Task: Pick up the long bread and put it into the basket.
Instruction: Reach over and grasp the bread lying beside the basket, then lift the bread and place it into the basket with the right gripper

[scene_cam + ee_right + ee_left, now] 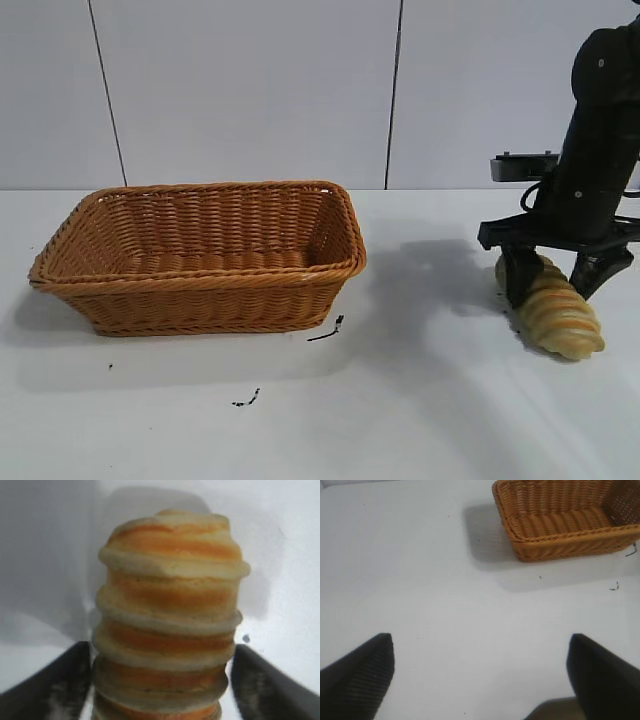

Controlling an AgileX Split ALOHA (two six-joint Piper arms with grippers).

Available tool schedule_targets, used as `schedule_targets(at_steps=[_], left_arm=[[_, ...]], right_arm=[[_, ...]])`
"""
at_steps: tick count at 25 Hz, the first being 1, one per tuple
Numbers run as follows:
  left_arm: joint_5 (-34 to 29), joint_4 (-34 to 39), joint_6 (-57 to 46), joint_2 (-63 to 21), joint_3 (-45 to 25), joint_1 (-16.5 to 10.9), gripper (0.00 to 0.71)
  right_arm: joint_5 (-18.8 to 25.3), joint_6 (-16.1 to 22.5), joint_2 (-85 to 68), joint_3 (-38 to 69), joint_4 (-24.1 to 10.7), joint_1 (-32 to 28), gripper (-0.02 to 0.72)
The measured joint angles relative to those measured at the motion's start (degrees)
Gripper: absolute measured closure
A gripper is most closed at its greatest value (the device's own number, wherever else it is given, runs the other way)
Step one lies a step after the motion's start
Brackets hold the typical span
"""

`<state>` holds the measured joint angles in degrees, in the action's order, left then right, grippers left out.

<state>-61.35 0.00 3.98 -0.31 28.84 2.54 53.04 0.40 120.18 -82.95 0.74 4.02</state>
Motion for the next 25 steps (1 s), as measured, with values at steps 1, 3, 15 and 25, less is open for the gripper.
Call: schedule_targets(at_steps=[1,3,15,25], left_arm=[[0.0,0.0,0.0,0.0,0.0,0.0,0.014],[0.0,0.0,0.0,0.0,0.0,0.0,0.014],[0.0,0.0,0.0,0.0,0.0,0.0,0.014],[0.0,0.0,0.0,0.0,0.0,0.0,0.014]], right_arm=[[1.2,-0.4,-0.9,-1.1,0.0,0.0,0.517],[4.3,-0.4,-3.6,-4.0,0.0,0.0,0.517],[14.9,-3.3,-7.0,-25.1,0.3,2.3,0.526],[16.4,-11.4,5.0,-46.2,2.3,14.1,0.526]])
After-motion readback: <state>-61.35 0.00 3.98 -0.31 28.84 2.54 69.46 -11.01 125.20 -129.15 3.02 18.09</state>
